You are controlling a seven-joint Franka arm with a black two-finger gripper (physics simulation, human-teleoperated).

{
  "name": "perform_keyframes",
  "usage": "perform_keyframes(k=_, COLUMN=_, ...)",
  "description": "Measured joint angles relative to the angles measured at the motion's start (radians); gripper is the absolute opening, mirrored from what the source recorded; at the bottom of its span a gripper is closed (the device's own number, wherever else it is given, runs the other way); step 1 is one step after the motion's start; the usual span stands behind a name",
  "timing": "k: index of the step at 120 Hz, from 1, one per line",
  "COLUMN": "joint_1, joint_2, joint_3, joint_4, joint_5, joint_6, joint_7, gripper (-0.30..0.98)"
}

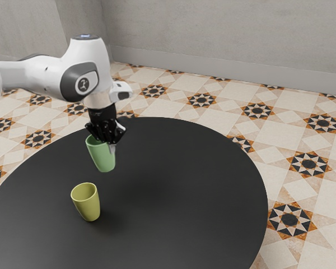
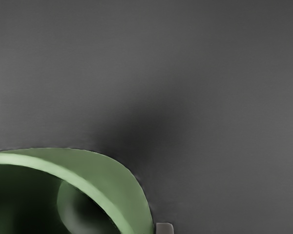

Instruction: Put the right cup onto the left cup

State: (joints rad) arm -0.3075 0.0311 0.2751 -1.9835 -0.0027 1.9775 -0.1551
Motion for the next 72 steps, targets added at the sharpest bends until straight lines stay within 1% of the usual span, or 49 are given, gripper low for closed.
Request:
perform_keyframes(k=7, joint_1=0.007, joint_2=-0.053, joint_3=0.001, joint_4=-0.061, joint_5=0.016, joint_6=-0.013, joint_7=-0.012, gripper=-0.09)
perform_keyframes(k=17, joint_1=0.023, joint_2=-0.091, joint_3=0.001, joint_4=-0.112, joint_5=0.028, joint_6=-0.025, joint_7=-0.028, gripper=-0.09)
perform_keyframes(k=38, joint_1=0.042, joint_2=-0.116, joint_3=0.000, joint_4=-0.158, joint_5=0.038, joint_6=-0.033, joint_7=-0.055, gripper=-0.09)
perform_keyframes(k=72, joint_1=0.036, joint_2=-0.177, joint_3=0.000, joint_4=-0.238, joint_5=0.041, joint_6=-0.017, joint_7=-0.090, gripper=-0.09)
